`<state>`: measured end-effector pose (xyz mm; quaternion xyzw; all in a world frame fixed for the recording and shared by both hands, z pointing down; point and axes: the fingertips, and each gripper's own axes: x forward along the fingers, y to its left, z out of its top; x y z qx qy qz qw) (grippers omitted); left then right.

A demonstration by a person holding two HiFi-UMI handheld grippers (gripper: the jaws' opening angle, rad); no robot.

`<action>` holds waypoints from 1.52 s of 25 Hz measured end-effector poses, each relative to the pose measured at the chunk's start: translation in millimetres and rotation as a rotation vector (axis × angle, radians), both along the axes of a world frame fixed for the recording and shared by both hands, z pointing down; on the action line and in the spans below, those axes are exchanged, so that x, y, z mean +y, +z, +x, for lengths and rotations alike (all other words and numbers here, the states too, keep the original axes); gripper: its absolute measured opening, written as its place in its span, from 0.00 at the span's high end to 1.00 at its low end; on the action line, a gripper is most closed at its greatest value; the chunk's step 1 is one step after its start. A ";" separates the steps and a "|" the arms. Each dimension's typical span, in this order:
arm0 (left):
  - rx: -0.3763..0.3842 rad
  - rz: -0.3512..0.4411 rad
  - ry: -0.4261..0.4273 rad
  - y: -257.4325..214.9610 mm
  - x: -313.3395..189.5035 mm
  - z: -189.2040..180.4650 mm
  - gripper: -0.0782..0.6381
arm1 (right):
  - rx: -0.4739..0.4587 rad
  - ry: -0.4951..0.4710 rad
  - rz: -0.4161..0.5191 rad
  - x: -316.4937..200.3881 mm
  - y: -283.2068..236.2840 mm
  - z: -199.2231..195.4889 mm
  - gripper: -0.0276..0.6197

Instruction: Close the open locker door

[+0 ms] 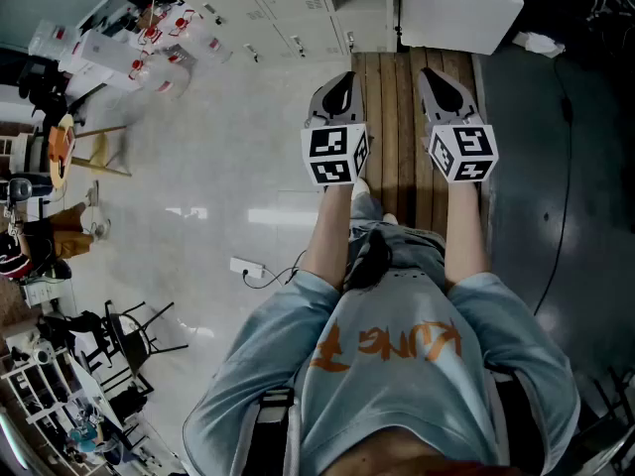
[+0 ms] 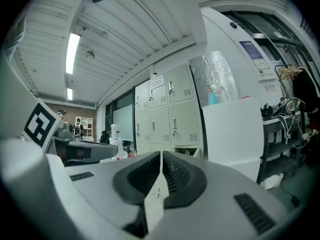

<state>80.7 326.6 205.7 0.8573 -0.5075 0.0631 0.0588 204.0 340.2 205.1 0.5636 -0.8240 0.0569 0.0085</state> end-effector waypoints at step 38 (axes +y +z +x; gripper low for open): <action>0.054 -0.143 -0.096 63.2 -79.6 -62.7 0.86 | -0.001 0.041 -0.134 -94.2 58.8 -14.5 0.91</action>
